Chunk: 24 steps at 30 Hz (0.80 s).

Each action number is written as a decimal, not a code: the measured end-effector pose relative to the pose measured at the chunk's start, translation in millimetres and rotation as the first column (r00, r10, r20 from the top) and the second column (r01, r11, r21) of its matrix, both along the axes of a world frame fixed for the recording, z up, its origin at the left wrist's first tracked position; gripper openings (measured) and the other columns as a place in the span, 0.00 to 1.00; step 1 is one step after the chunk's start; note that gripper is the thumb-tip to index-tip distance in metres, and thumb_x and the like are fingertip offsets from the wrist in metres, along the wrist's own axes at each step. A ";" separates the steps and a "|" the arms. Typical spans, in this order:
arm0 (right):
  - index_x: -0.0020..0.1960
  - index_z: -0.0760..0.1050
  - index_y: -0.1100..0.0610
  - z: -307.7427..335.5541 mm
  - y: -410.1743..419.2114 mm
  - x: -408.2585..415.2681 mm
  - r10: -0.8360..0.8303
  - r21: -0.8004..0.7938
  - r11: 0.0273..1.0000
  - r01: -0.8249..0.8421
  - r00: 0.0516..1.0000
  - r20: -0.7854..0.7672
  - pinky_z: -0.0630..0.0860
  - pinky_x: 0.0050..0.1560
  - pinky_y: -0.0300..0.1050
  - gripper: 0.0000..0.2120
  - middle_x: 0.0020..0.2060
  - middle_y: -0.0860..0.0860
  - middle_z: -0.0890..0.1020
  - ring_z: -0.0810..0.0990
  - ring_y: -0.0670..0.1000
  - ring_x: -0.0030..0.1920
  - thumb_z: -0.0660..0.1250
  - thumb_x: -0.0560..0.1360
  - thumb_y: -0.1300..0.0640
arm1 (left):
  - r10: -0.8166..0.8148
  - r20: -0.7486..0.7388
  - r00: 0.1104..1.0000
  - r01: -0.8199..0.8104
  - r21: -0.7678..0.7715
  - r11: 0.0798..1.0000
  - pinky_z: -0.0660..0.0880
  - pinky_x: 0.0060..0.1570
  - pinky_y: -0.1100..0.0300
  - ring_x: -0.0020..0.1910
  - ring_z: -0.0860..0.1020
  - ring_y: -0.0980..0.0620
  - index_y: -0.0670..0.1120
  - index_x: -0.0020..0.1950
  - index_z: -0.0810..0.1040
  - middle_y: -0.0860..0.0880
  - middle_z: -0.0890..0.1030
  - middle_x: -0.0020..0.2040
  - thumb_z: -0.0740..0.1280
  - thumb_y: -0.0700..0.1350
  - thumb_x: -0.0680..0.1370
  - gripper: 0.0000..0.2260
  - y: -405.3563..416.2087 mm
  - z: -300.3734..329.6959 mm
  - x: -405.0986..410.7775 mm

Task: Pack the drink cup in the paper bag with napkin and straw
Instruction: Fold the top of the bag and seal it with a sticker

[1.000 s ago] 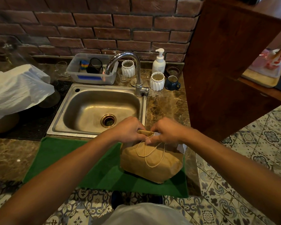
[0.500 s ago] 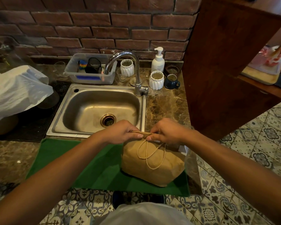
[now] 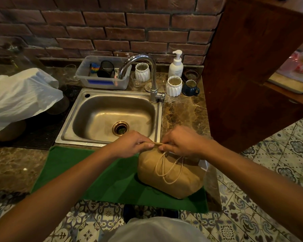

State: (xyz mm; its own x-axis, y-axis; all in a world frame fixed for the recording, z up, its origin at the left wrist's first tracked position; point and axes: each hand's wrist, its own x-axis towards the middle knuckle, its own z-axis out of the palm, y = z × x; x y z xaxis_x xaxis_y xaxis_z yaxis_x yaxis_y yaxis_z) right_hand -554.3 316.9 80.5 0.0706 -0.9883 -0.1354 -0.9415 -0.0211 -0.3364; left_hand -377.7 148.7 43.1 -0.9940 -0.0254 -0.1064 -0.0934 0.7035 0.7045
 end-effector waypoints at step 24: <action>0.46 0.84 0.48 -6.5 57.9 -66.1 -0.241 0.099 0.965 0.244 0.970 -0.042 0.61 0.30 0.39 0.16 0.32 0.43 0.81 0.73 0.41 0.30 0.66 0.78 0.38 | 0.165 -0.073 0.984 -0.165 0.015 0.986 0.72 0.37 0.54 0.35 0.78 0.51 0.50 0.41 0.82 0.50 0.81 0.34 0.59 0.62 0.81 0.20 -16.9 -2.2 5.6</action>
State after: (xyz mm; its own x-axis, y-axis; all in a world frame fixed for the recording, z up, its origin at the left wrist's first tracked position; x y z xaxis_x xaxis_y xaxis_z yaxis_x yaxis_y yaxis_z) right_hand -620.4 374.7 74.0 -0.1753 -0.9560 -0.2351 -0.9235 0.2425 -0.2973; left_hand -372.1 131.8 40.8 -0.9814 -0.1890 -0.0338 -0.1551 0.6765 0.7199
